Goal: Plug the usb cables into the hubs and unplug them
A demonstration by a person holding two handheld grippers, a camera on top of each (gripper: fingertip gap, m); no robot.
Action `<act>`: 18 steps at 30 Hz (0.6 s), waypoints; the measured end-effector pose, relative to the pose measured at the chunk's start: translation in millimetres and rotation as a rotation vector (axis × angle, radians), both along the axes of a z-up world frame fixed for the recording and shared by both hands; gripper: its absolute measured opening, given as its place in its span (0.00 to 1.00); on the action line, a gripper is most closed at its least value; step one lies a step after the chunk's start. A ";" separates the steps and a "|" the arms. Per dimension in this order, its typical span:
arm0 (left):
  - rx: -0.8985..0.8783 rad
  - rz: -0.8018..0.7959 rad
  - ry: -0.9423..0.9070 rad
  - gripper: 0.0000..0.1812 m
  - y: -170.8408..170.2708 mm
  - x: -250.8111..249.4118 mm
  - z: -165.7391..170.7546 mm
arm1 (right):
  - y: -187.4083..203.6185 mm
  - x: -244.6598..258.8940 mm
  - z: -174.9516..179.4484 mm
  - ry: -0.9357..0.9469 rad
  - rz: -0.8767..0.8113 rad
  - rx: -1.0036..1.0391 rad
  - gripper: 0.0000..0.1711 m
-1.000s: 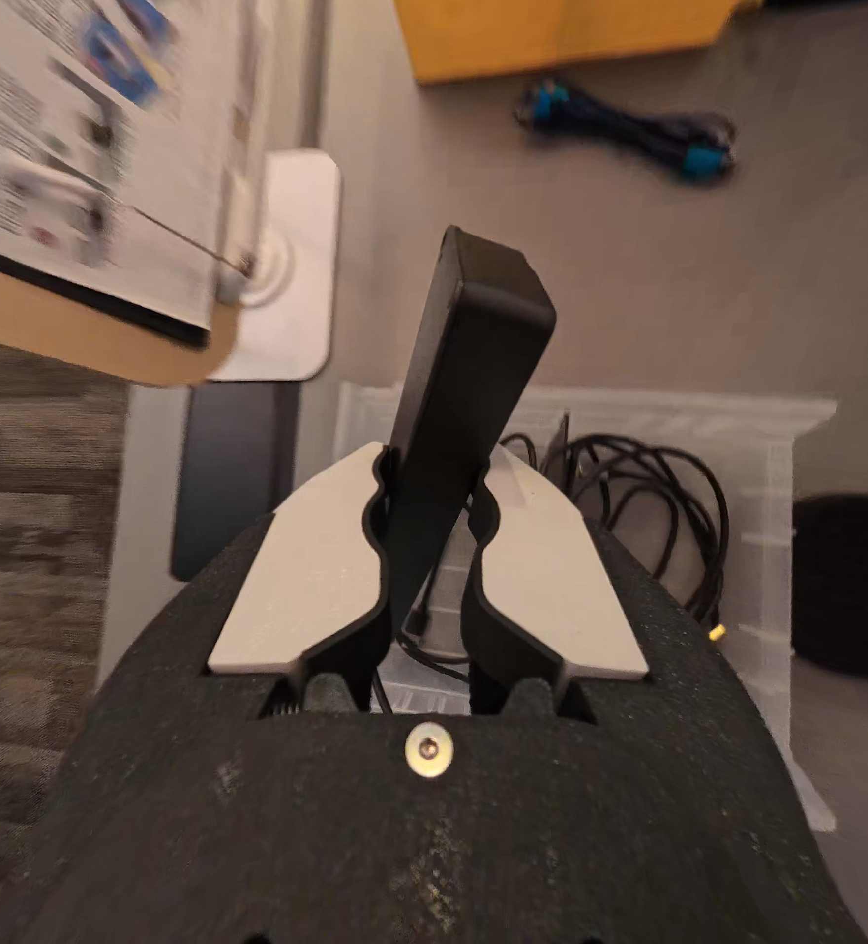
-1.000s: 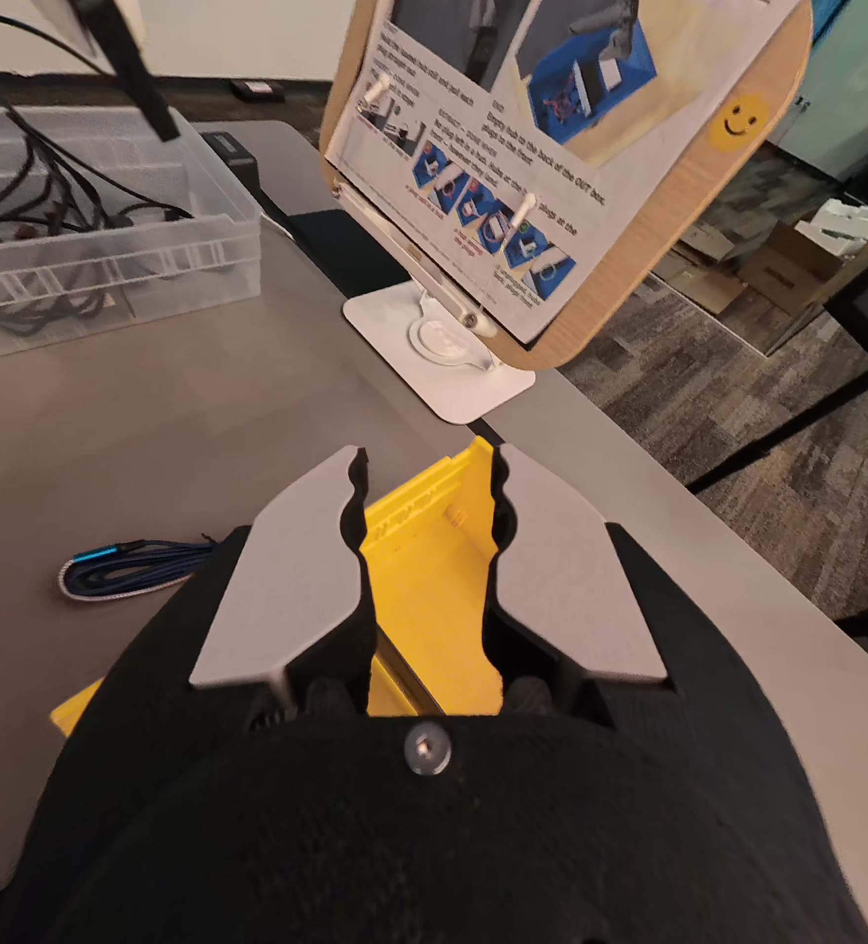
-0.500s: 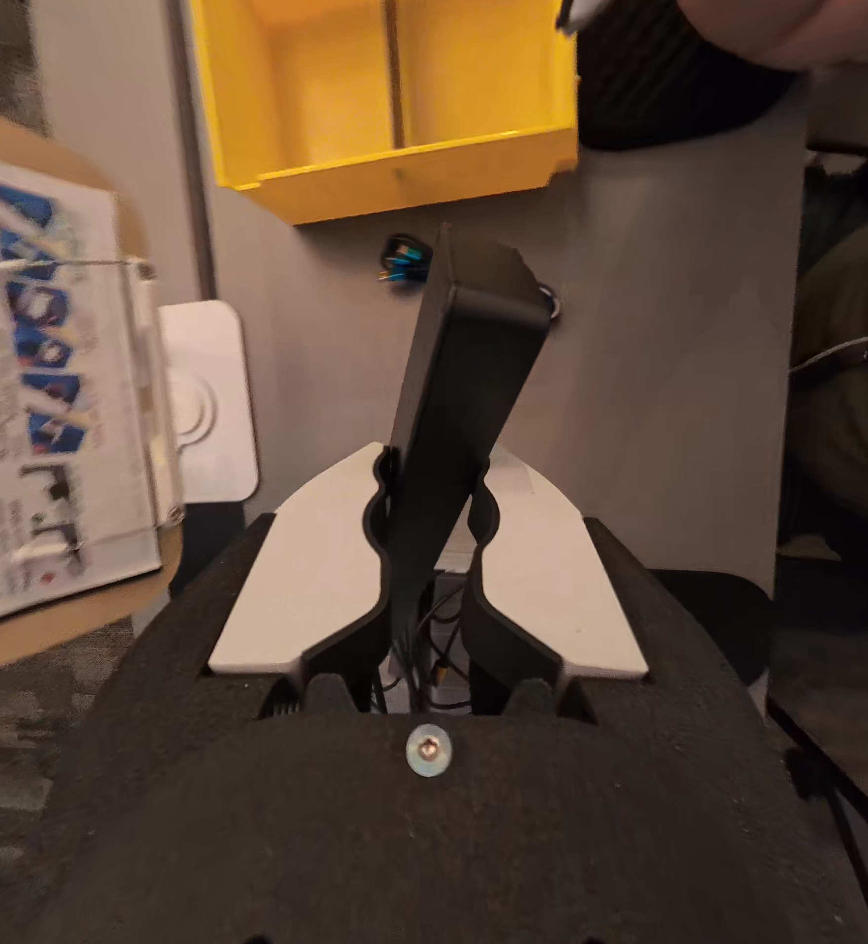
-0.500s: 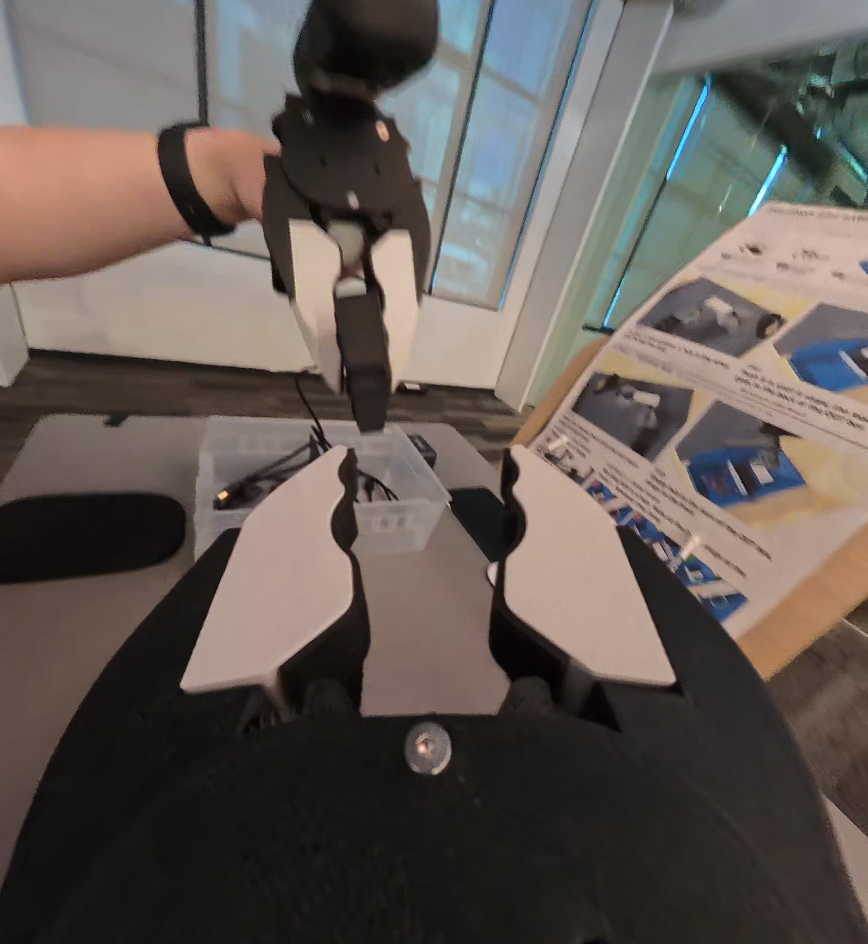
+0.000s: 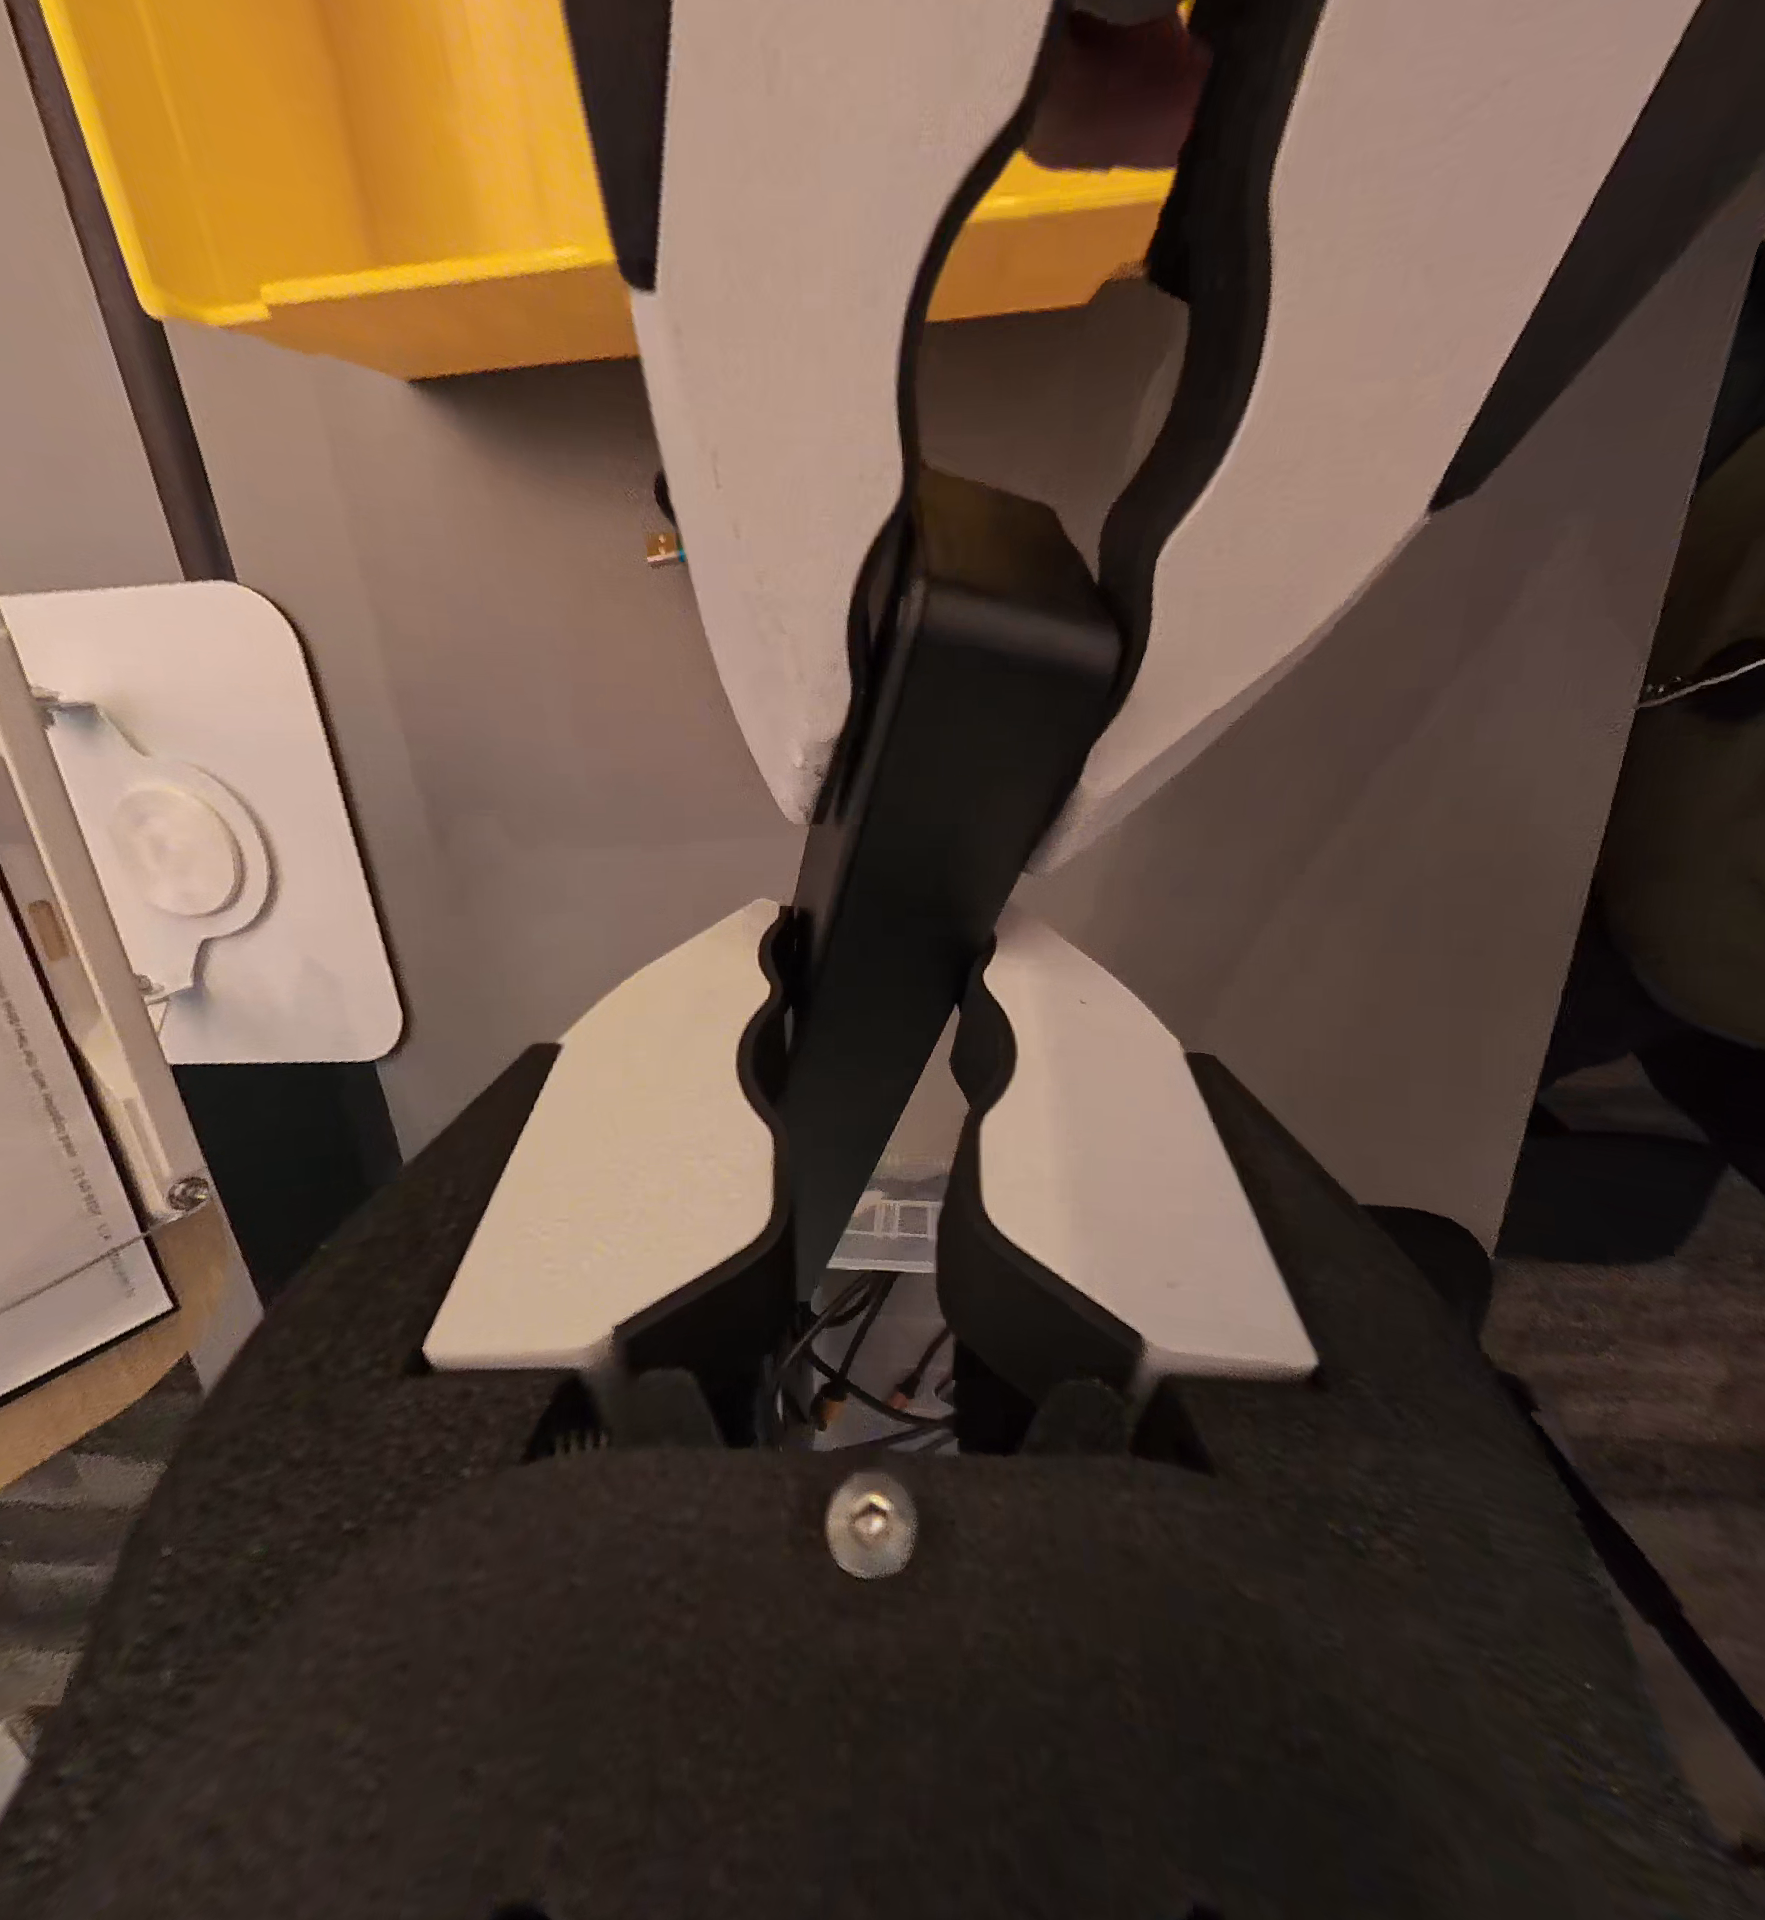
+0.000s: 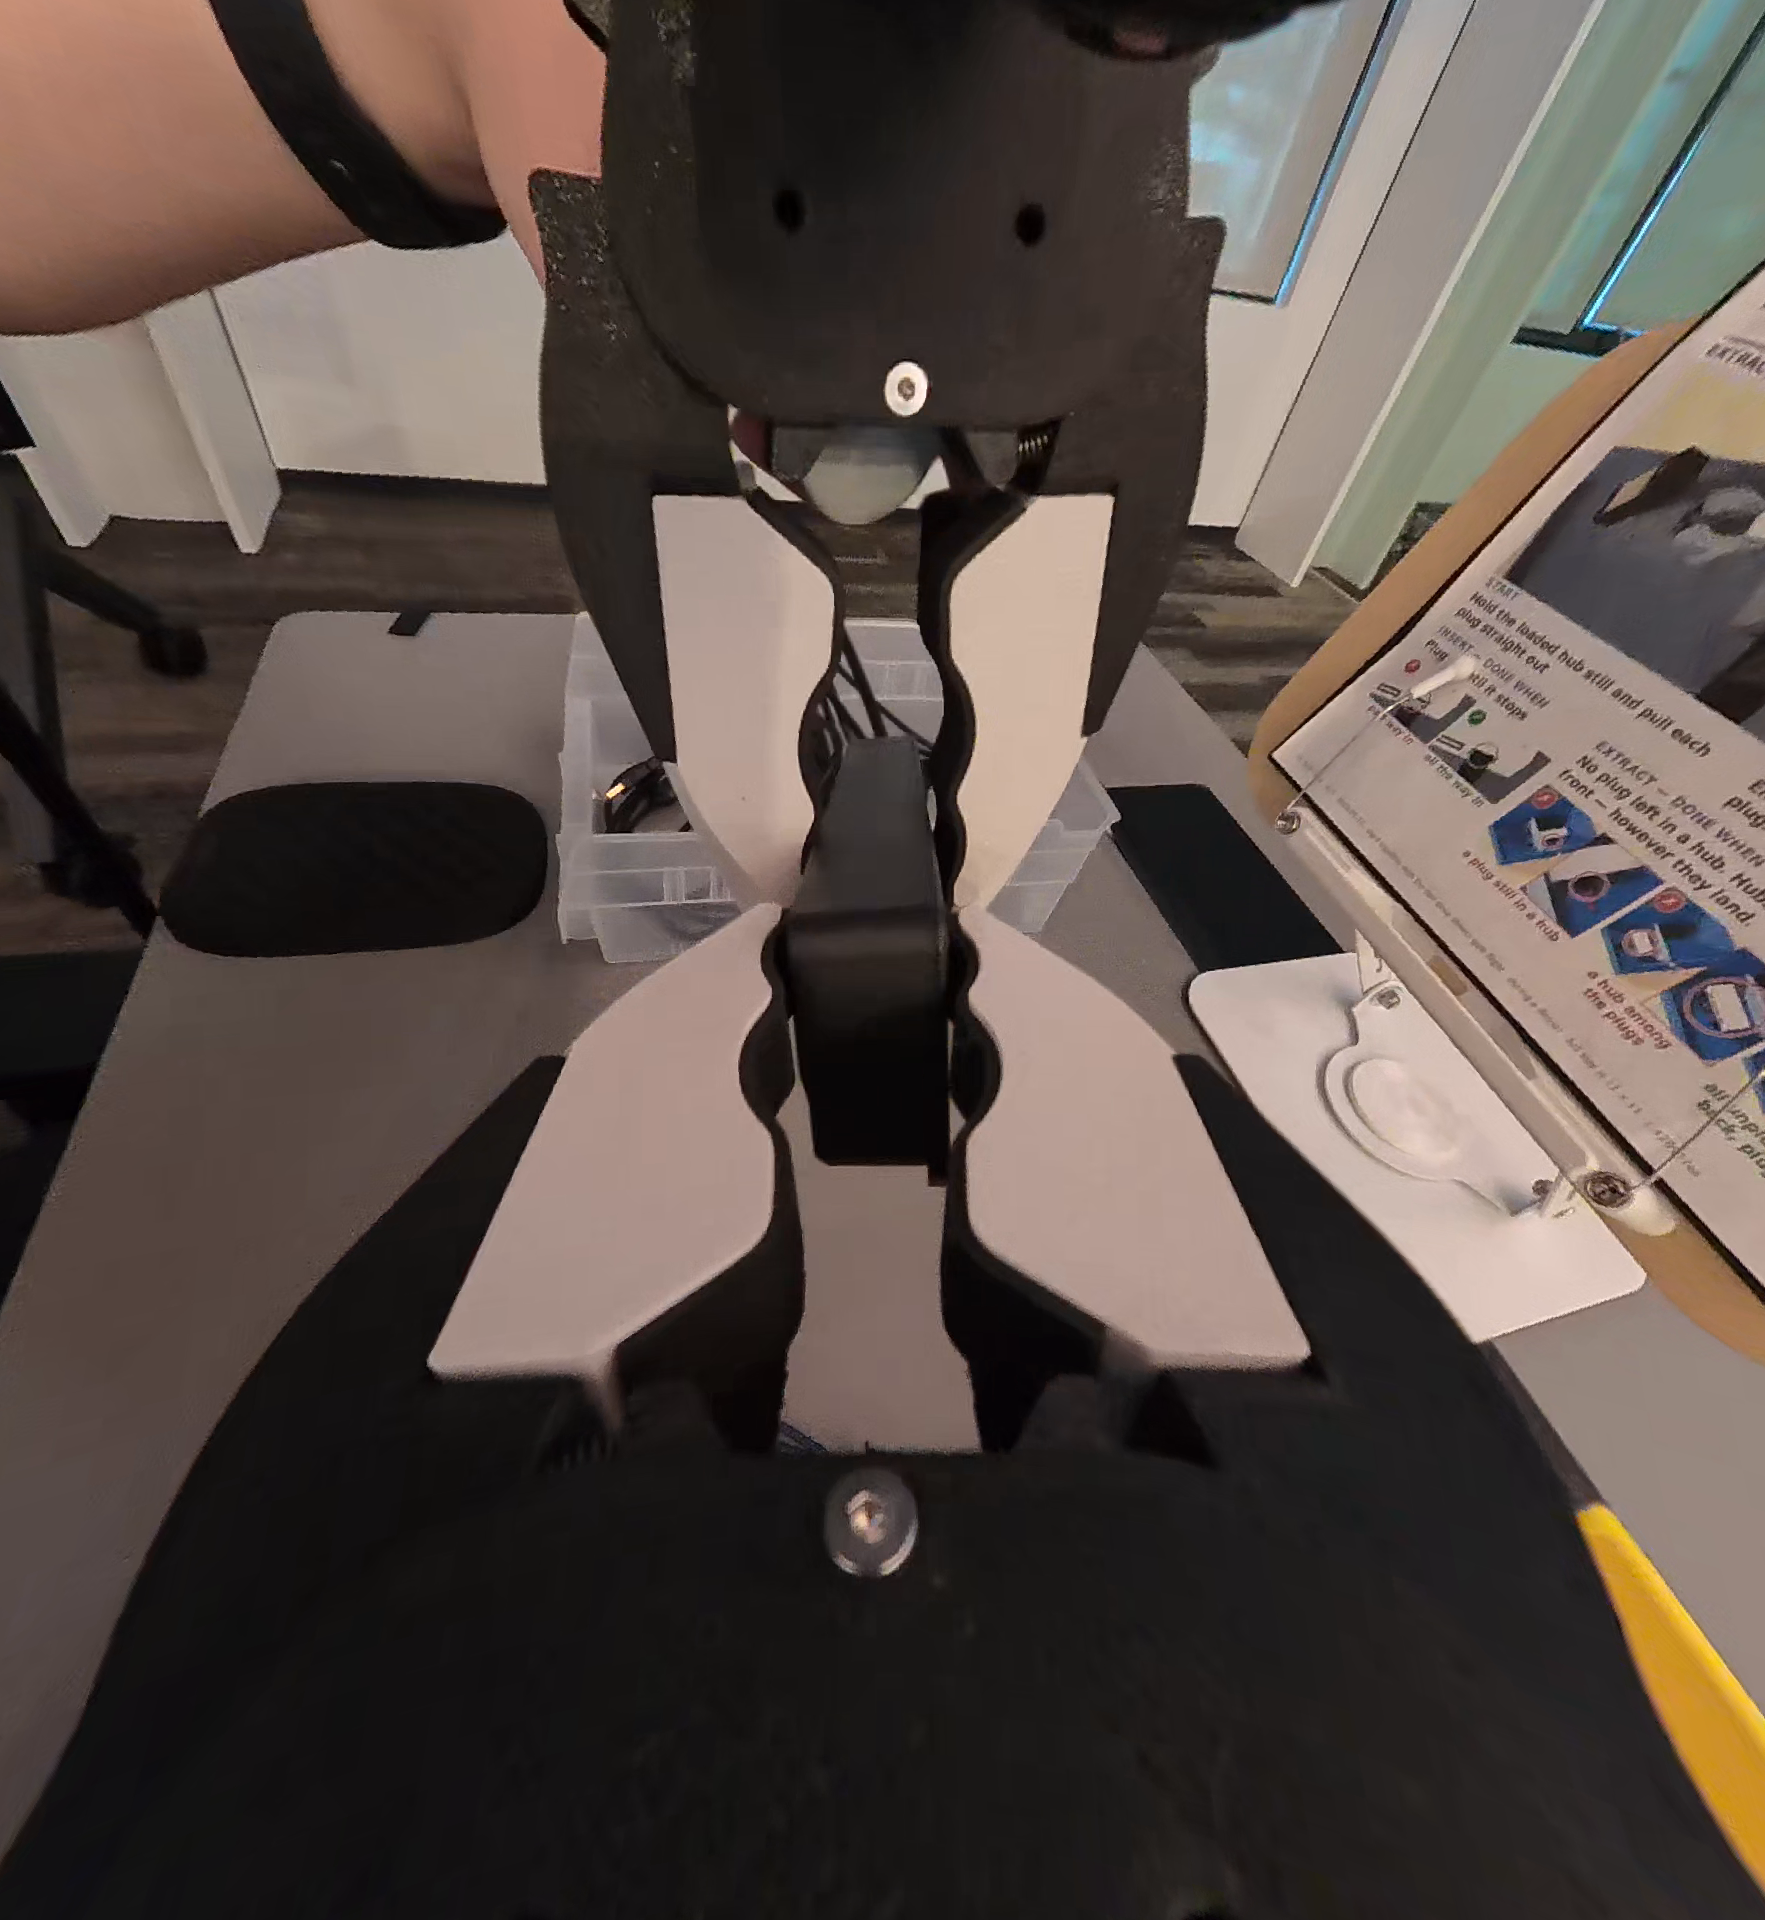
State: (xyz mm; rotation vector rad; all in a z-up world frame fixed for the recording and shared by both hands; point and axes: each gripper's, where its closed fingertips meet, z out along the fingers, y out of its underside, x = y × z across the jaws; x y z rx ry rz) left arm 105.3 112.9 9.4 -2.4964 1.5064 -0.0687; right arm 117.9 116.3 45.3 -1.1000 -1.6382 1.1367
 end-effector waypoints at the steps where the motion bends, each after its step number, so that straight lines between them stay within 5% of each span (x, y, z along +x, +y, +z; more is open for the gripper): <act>1: -0.015 0.002 0.005 0.15 -1.5 -1.1 -2.2 | -0.7 -0.9 -2.7 -0.014 0.008 -0.004 0.15; 7: 0.120 0.090 -0.140 0.17 11.4 -4.8 5.2 | 9.0 -6.0 1.7 0.057 0.006 -0.092 0.15; 12: 0.411 0.414 -0.454 0.20 25.0 -43.6 13.8 | 37.7 -19.3 -23.7 0.017 -0.064 -0.216 0.15; 18: 0.558 0.693 -1.217 0.22 -17.7 -49.1 16.8 | 63.6 -35.0 -52.6 -0.011 -0.101 -0.512 0.15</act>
